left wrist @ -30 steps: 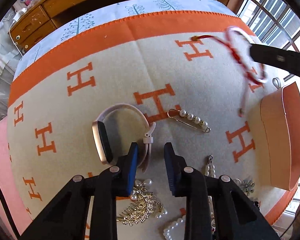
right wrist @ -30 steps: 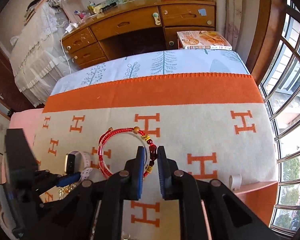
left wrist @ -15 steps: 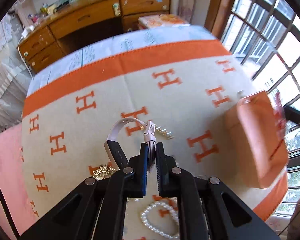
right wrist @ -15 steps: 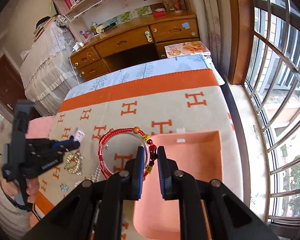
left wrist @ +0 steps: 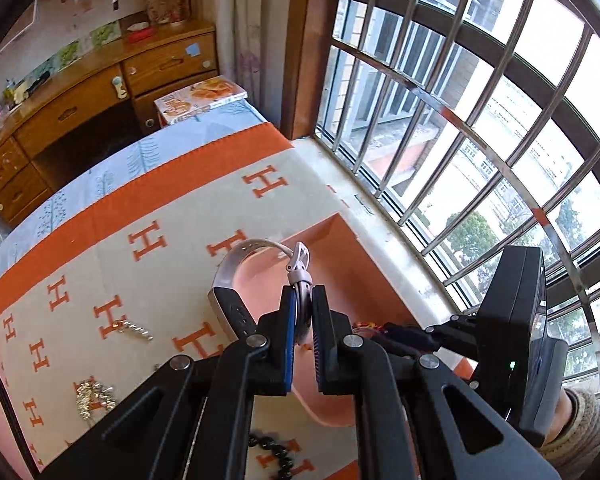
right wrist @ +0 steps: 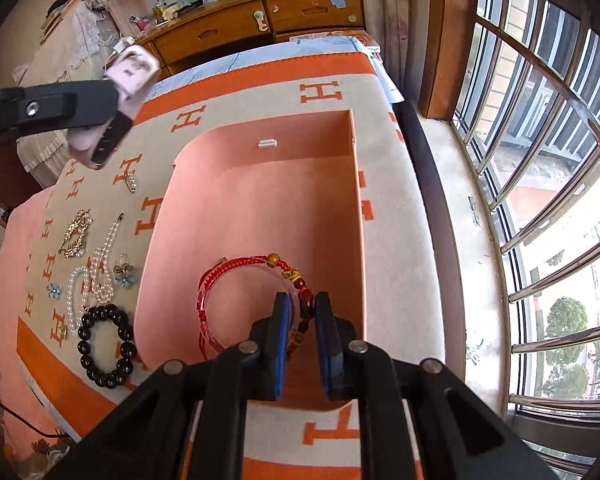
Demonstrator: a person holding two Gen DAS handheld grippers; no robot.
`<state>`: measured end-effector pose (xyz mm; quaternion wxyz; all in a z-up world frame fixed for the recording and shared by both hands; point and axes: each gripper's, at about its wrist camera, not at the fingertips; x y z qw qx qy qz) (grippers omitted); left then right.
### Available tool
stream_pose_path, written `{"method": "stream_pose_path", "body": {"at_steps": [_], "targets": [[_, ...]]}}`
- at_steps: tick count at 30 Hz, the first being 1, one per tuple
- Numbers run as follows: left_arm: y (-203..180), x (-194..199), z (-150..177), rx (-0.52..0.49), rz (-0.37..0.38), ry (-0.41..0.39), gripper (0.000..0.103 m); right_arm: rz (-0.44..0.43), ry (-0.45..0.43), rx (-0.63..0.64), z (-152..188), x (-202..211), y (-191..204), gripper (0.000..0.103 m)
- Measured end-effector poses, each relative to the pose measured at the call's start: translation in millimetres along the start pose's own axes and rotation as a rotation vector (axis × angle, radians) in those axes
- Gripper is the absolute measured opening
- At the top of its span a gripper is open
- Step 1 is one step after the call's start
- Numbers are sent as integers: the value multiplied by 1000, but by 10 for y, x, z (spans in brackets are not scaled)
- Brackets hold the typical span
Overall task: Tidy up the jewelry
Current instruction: 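Lower the watch and bracelet into the pink box and open both tools, then withdraw both tools from the pink box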
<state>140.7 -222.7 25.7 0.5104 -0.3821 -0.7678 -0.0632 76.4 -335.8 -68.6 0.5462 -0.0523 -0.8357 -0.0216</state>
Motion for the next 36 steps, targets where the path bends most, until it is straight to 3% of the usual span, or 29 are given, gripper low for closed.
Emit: {"method": "stream_pose_path", "body": {"at_steps": [6,12,13,15,16,18,26,30,36], "targets": [[-67,-565,-60,36,23,55,6,-40,-26,-34,101,44,-77,14],[59,-1022,0,64,-17,112,8,-55,-96,-52,279,176,-97,14],[79,-1060,13,65,-28,113,10,-60,-103,-55,298,192,-96,14],[113,-1075,34,73,-45,107,27,-72,-110,-61,318,210,-104,14],[116,-1050,40,76,-50,103,34,-74,-114,-63,324,218,-107,14],[115,-991,65,82,-44,86,63,-78,-119,-66,331,229,-114,14],[22,-523,258,87,-27,-10,65,-111,-129,-83,348,257,-100,14],[52,-185,496,98,-61,-77,71,-110,-141,-84,384,294,-76,14],[194,320,892,126,-139,-164,71,-131,-152,-73,436,386,21,14]]}}
Point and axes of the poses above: each gripper's, at about its wrist camera, not at the fingertips, and x roughly against the way its jaws point, y to its left, z to its underside, and after that the axes turned 10 degrees about z, right-handed
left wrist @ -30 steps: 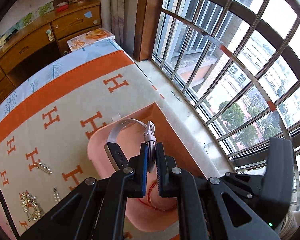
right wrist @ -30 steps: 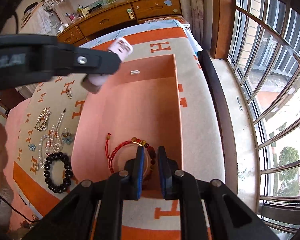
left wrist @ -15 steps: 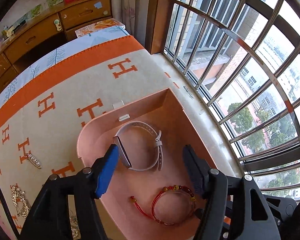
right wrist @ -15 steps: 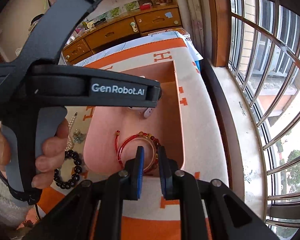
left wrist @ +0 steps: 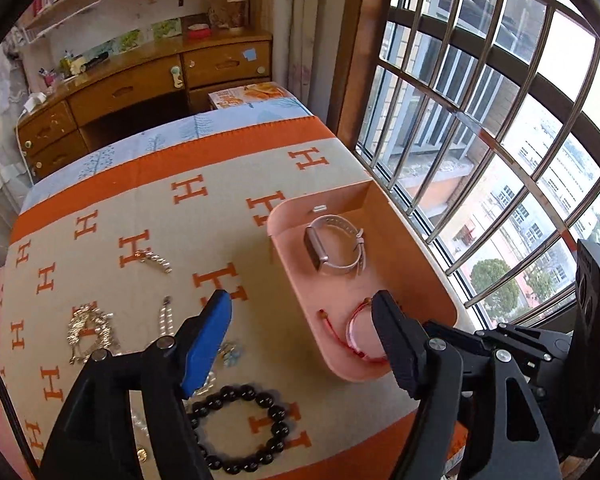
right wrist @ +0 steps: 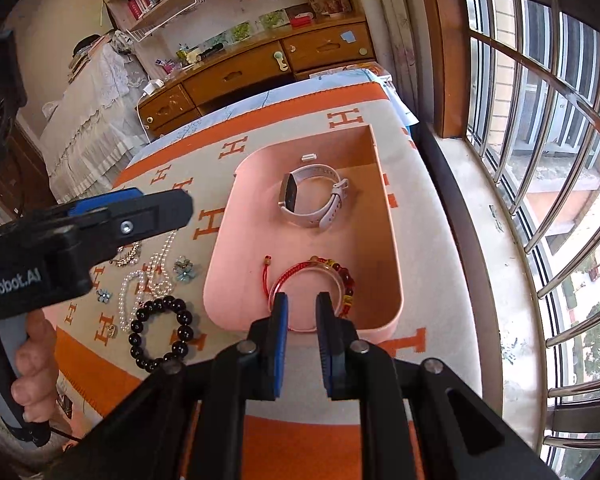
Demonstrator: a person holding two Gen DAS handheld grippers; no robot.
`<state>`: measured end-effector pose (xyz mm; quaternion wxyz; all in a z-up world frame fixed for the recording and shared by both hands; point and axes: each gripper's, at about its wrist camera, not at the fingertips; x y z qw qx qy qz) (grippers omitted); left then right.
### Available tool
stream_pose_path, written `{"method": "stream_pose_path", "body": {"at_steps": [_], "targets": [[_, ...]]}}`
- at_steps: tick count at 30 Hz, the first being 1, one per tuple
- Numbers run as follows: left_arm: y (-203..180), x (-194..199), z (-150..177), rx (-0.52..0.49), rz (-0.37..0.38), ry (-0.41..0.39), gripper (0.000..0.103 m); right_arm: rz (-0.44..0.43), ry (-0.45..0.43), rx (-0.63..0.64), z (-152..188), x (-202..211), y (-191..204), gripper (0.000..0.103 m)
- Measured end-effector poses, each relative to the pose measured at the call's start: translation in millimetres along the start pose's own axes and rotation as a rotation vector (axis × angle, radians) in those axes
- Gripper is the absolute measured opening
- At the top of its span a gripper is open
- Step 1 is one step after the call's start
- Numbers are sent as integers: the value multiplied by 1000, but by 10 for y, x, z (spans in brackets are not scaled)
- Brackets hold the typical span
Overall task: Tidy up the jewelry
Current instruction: 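Withdraw both tools from the pink box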
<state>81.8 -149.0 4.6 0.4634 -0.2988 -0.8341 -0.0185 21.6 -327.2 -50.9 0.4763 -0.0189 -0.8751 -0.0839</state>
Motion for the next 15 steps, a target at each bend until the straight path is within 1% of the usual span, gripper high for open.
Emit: {"method": "stream_pose_path", "body": {"at_steps": [4,6,9,13,15], "targets": [[168,303,236,16,-73,-46,71,-16,-8,16,43,66,119,14],[255,422,335,35,-86,-56,71,-20,-7,25,54,91,184,14],[373,608,474,65,-85,-82,71,-26,-14,44,54,145,298,14],[494,815,631,74,-144,-122,71,-34,-41,86,51,277,523,14],[553,926,691,80,-162,-141,71,-39,-55,109,57,349,640,14]]}}
Point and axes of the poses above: each gripper's, at about its wrist camera, not at the fingertips, and x roughly against the way its jaws point, y to its left, z to its underside, and after that the axes turned 10 degrees about z, right-handed
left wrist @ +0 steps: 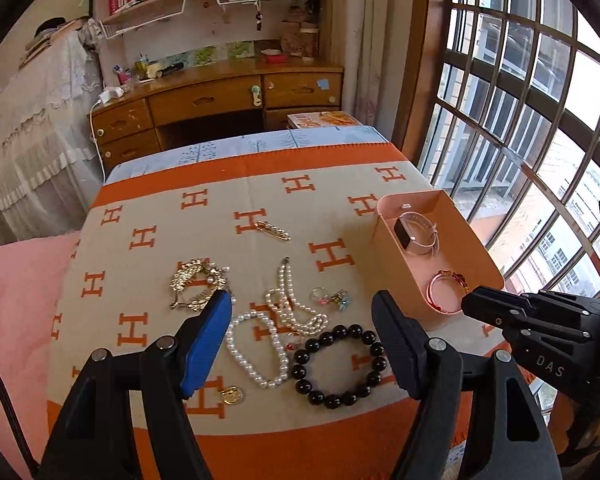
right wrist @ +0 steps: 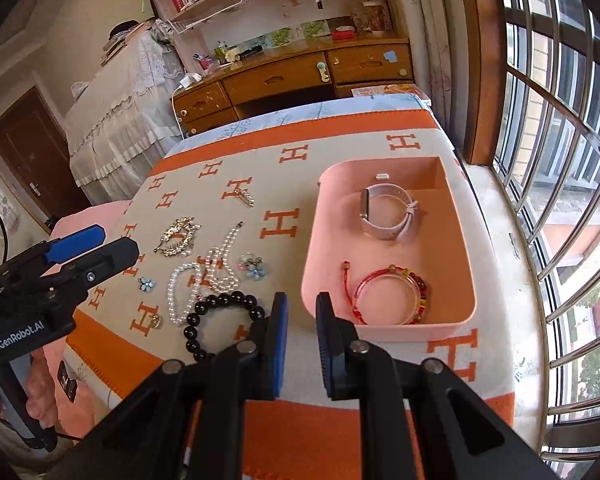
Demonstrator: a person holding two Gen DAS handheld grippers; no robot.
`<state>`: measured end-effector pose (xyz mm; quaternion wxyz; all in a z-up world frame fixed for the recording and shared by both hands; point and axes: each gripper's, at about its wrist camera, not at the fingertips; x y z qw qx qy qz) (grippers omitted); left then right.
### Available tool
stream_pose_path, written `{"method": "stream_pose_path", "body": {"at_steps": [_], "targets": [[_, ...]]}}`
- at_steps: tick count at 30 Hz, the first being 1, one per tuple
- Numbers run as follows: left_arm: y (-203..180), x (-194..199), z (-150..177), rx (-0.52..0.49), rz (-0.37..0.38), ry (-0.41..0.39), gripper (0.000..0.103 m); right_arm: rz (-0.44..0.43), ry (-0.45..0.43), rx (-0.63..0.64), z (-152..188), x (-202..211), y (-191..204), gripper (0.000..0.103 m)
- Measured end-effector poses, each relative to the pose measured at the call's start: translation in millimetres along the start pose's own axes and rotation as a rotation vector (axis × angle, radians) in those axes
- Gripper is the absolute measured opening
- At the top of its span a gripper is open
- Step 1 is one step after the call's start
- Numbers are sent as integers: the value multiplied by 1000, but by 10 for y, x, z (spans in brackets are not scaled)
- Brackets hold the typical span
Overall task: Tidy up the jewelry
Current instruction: 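Withdraw both tools from the pink box, then grasp the gold leaf brooch with the left tool while the right tool approaches the black bead bracelet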
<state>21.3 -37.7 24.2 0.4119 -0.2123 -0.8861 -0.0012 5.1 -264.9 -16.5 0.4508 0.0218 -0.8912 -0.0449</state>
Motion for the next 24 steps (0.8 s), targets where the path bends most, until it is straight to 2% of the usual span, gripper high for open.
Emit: {"method": "stream_pose_path", "body": {"at_steps": [10,14,15,17,19,24], "targets": [[428,467,13,44,-27,-65,74,11,-94,154,-355,413,620,14],[614,633,-25,46,-65,-92,88,59,-140,234,-579,528,859,14],[660,678,-46,45,-79,-102,89,59,-145,253,-643,545,921,15],[775,757,-116,48,-108,-117,89,56,-148,277,-785,565,1021,20],[917,830,-198,65,-129,-131,89,47,-151,291,-945,577,1117,33],[1283,882,-386,120,-165,-151,89,33,-159,314,-1321,538,1286,36]]}}
Point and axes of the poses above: each gripper's, at about its wrist camera, not at the fingertips, and x roughly against the way its jaws point, y to its left, z to its underside, and after that the axes turned 10 degrees about z, right-handed
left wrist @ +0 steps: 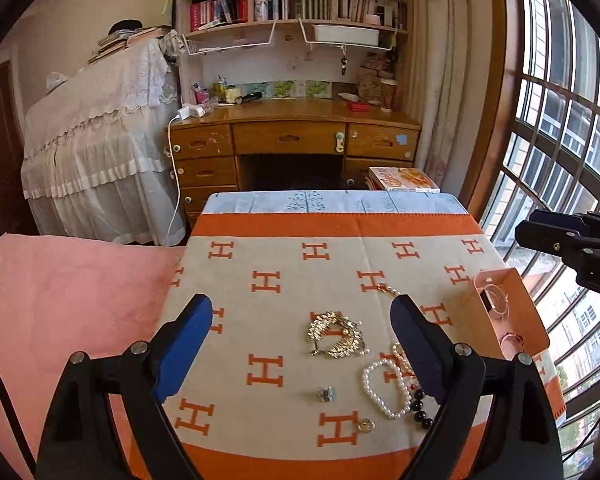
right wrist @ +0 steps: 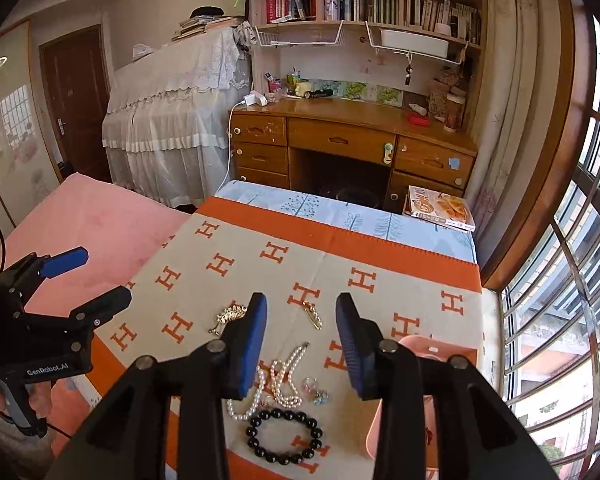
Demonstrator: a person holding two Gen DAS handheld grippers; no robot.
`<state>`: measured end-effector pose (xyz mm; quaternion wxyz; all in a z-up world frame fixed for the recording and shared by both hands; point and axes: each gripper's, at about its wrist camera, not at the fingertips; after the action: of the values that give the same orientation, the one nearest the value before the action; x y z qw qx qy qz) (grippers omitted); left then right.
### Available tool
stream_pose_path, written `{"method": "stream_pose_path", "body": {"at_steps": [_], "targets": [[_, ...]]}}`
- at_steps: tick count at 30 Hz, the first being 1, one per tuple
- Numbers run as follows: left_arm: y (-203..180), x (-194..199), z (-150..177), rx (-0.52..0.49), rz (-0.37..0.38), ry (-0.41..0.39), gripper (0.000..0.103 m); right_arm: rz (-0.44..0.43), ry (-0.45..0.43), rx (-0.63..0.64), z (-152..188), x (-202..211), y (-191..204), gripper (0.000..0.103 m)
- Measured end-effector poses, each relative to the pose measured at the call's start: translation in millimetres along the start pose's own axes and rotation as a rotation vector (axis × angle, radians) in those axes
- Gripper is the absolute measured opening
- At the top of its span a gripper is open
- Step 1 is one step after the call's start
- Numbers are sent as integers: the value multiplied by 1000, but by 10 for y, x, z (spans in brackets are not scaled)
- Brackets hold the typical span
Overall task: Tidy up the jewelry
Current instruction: 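Grasp the gold leaf brooch with the left tool while the right tool approaches the black bead bracelet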
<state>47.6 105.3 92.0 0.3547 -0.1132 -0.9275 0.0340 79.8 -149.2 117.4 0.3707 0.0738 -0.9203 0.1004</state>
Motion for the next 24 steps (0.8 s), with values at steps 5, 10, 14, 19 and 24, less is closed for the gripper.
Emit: {"method": "stream_pose_path", "body": {"at_steps": [5,10,14,19,24], "targets": [[252,-285,-96,51,-7,31,89,-14,72,11,-198,-401,-6,36],[354,-873,21,139,60,152,89,-38,201,-10,-101,-1016,-20,36],[333,-1389,150,209,128,267,86,-62,299,-40,86,-1447,-64,36],[241,-1996,272,280,185,406,56,-85,374,-79,295,-1774,-168,36],[116,-2376,389,319,185,487,36,-110,403,-110,415,-1899,-263,36]]}}
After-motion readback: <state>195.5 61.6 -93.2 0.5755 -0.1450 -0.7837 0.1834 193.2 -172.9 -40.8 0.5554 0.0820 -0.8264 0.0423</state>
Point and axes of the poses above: each gripper's, at about its wrist camera, not at the fingertips, and x roughly against the way its jaws point, y to its left, z to its underside, and after that the axes turned 10 degrees about z, right-handed
